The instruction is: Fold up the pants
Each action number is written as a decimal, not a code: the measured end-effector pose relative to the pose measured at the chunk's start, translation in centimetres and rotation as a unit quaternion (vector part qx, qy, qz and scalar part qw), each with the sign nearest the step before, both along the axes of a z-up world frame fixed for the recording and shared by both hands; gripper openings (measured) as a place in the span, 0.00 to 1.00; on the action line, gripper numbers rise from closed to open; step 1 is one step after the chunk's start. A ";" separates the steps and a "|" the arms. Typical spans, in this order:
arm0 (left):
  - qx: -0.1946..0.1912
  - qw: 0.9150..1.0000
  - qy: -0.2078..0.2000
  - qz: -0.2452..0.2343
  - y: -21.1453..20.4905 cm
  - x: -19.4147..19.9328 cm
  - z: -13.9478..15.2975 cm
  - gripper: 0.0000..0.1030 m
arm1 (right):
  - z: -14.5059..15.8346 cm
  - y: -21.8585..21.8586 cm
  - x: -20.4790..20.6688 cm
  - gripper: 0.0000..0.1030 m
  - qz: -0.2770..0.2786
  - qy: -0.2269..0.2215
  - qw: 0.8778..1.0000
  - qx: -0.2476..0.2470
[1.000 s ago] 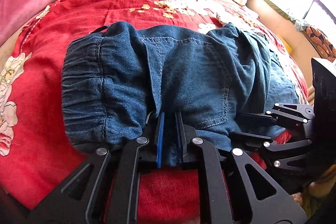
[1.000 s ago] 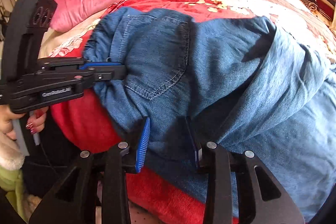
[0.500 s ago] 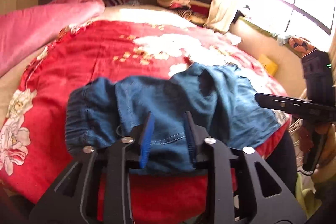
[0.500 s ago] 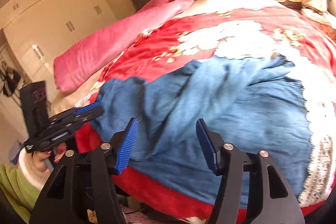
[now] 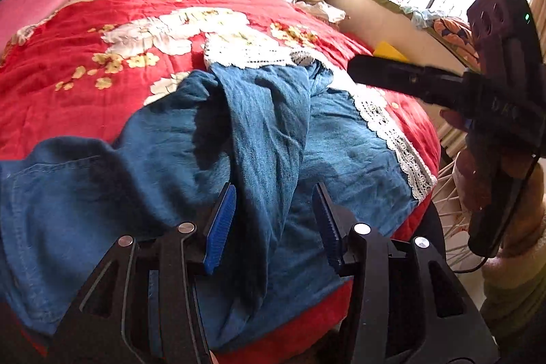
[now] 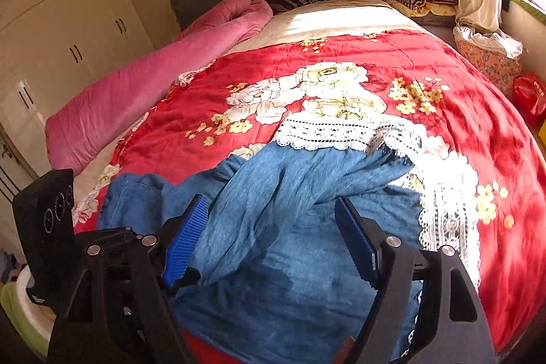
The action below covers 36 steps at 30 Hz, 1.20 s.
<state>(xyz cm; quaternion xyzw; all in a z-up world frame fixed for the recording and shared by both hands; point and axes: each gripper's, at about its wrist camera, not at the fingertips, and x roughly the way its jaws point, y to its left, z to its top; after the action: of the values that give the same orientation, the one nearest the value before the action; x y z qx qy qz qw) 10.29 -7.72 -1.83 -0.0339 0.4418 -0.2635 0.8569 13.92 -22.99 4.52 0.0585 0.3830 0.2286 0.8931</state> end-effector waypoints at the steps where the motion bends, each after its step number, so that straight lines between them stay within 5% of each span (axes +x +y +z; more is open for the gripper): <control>1: 0.002 1.000 0.011 0.005 -0.1 0.7 -0.7 0.36 | 0.1 0.4 0.7 0.74 0.005 0.002 1.000 -0.002; 11: -0.041 0.999 0.013 -0.007 0.6 1.1 -2.7 0.05 | -1.8 6.3 10.2 0.74 0.025 0.046 0.995 -0.087; 19: -0.049 0.999 -0.004 -0.023 0.3 0.6 -2.0 0.04 | -6.6 11.5 17.4 0.71 -0.006 0.096 0.974 -0.203; 21: -0.050 0.999 -0.002 -0.020 0.5 0.5 -2.1 0.04 | -8.0 11.5 18.4 0.39 -0.021 0.105 0.967 -0.232; 22: -0.050 0.999 -0.001 -0.019 0.7 0.5 -2.1 0.04 | -8.4 11.4 18.5 0.34 -0.022 0.097 0.965 -0.242; 24: -0.055 0.998 0.004 -0.012 1.3 0.6 -2.0 0.04 | -8.2 10.7 18.2 0.08 -0.021 0.085 0.967 -0.237; 30: -0.071 0.997 0.009 -0.007 2.5 0.5 -1.6 0.00 | -3.1 4.5 14.9 0.08 -0.034 0.061 0.992 -0.107; 36: -0.074 0.997 -0.014 -0.025 2.1 -0.5 -0.8 0.00 | 1.0 -2.9 8.8 0.08 -0.084 0.031 0.996 -0.018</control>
<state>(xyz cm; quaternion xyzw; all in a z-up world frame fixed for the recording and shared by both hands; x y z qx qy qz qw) 9.78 -5.62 -2.64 -0.0823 0.4098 -0.3171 0.8513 22.76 -25.91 5.55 0.0812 0.4083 0.1441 0.8977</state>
